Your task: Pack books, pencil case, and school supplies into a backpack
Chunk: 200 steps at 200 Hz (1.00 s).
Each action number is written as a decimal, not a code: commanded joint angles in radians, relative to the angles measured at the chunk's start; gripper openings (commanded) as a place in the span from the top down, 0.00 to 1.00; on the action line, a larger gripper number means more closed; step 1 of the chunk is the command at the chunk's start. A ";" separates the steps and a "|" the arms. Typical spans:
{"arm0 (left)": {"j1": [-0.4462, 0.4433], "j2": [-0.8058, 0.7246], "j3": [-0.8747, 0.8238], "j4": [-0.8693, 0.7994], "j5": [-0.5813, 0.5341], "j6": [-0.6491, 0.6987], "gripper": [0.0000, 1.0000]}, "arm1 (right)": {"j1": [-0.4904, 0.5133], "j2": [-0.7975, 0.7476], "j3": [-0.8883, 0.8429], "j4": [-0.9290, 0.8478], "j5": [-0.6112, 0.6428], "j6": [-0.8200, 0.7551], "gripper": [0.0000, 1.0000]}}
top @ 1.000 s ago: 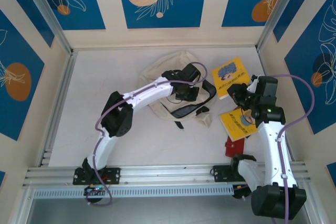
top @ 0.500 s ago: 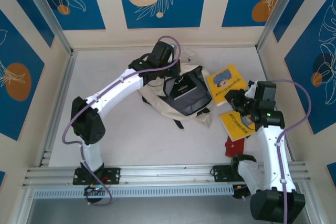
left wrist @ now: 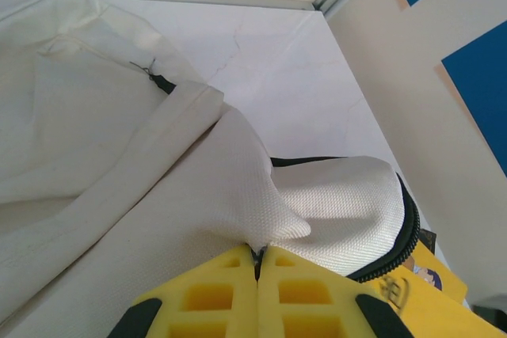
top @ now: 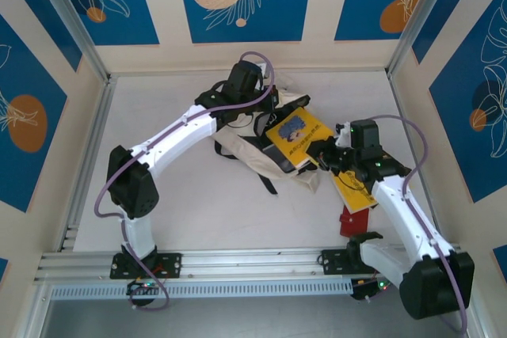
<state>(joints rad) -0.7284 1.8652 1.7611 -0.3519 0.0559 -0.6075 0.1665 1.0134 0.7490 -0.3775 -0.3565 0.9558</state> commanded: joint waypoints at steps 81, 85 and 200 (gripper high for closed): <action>-0.006 -0.102 -0.074 0.156 0.034 -0.045 1.00 | 0.059 0.514 0.091 0.599 0.029 0.255 0.98; -0.006 -0.105 -0.074 0.156 0.033 -0.047 1.00 | 0.065 0.536 0.099 0.607 0.029 0.263 0.98; 0.011 -0.121 -0.102 0.123 -0.013 -0.080 1.00 | 0.114 0.726 0.149 0.662 0.071 0.341 0.43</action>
<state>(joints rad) -0.7269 1.7977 1.6558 -0.2623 0.0662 -0.6796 0.2951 1.8267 0.9607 0.2962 -0.3038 1.3052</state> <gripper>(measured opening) 0.047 0.510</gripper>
